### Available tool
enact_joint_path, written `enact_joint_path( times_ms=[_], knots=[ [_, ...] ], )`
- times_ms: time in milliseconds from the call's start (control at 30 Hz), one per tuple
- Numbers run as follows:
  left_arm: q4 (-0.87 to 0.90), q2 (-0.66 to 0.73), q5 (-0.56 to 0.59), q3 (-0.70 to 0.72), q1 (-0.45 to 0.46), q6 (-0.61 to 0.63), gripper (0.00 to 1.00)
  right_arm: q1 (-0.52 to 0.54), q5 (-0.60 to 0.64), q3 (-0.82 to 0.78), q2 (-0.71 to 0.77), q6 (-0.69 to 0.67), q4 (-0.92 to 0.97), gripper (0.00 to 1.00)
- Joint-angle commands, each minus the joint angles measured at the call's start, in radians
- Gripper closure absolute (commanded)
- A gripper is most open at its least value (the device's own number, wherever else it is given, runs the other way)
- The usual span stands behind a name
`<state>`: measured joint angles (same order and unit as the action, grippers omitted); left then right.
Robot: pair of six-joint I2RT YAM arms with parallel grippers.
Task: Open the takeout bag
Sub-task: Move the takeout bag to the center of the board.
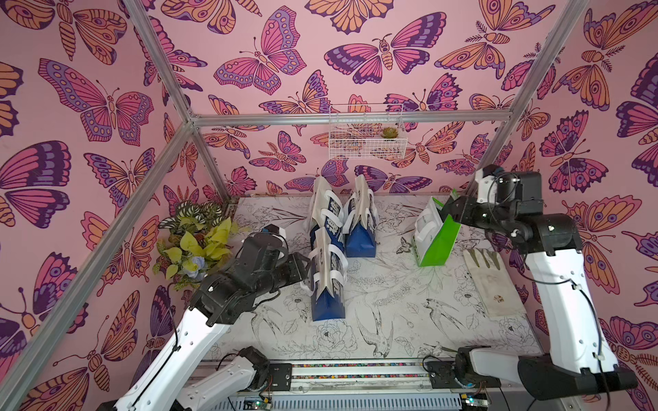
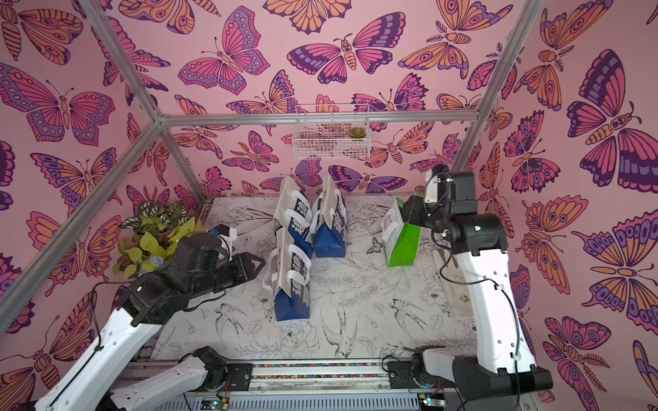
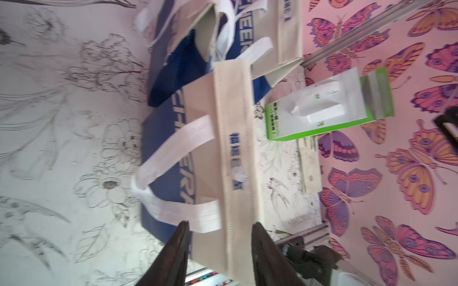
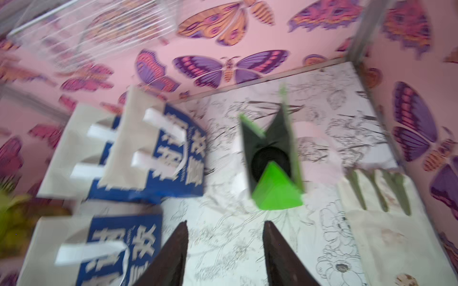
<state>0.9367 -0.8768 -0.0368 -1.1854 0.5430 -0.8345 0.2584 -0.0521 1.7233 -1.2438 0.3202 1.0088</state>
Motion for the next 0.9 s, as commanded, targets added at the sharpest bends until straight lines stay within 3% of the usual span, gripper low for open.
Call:
enact_joint_path(
  times_ms=[0,133,300,333,400,667,867],
  knots=[
    [0.042,0.024,-0.053,0.098,-0.078,-0.080,0.62,0.257,0.179,-0.043,0.034,0.012,0.008,0.48],
    [-0.052,0.035,-0.200,0.241,-0.170,-0.127,0.69,0.609,0.360,-0.102,-0.004,0.057,-0.073,0.45],
    [-0.179,0.008,-0.288,0.362,-0.193,-0.162,0.73,0.851,0.419,-0.091,-0.130,0.121,-0.171,0.40],
    [-0.202,-0.001,-0.306,0.381,-0.193,-0.169,0.74,0.878,0.415,-0.077,-0.163,0.130,-0.184,0.34],
    [-0.228,-0.017,-0.325,0.405,-0.189,-0.181,0.75,0.902,0.384,-0.064,-0.212,0.155,-0.206,0.26],
    [-0.338,-0.058,-0.323,0.468,-0.110,-0.221,0.76,0.912,0.281,-0.054,-0.320,0.201,-0.285,0.27],
    [-0.432,-0.094,-0.312,0.505,-0.024,-0.274,0.77,0.912,0.310,-0.019,-0.373,0.216,-0.236,0.27]
  ],
)
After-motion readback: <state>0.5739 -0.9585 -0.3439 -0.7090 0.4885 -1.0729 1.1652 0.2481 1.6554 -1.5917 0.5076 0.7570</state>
